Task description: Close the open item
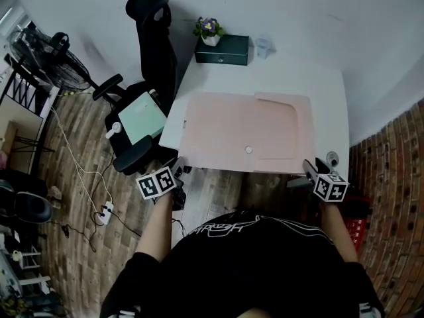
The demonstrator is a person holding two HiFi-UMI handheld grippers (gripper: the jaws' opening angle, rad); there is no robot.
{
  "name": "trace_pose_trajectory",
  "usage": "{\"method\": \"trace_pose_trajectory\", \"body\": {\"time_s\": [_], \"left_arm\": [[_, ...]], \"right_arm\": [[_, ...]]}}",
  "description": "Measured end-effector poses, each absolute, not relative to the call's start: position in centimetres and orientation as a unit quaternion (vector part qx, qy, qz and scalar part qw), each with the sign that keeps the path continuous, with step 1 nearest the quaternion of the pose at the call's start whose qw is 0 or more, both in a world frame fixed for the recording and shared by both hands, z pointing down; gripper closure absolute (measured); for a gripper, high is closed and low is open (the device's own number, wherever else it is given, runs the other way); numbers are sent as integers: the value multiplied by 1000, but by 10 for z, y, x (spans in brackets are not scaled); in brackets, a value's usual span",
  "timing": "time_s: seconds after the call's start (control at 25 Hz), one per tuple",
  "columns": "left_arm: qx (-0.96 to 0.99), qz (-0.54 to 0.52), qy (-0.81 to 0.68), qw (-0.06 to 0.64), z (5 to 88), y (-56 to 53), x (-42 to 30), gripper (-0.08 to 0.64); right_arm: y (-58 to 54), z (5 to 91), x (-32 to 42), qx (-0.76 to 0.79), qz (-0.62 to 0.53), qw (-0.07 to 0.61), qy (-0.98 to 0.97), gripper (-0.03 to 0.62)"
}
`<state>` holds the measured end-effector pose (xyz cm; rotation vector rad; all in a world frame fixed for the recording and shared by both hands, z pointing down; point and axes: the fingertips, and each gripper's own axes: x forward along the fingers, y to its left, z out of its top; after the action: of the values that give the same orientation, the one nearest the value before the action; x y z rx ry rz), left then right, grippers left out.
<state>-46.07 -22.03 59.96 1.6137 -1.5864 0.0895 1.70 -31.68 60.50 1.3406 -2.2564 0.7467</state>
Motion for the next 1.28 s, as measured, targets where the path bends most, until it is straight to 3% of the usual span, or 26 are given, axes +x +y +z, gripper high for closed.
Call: {"method": "trace_pose_trajectory", "body": {"time_s": [0.56,1.28], "left_arm": [[634,17,-677,373,519,-223,-443,500],[695,7,-658,291,421,-242,-337,506]], "right_arm": [[-319,609,14,460,272,234,-812,373],[-322,611,7,422,274,246,-828,370]]}}
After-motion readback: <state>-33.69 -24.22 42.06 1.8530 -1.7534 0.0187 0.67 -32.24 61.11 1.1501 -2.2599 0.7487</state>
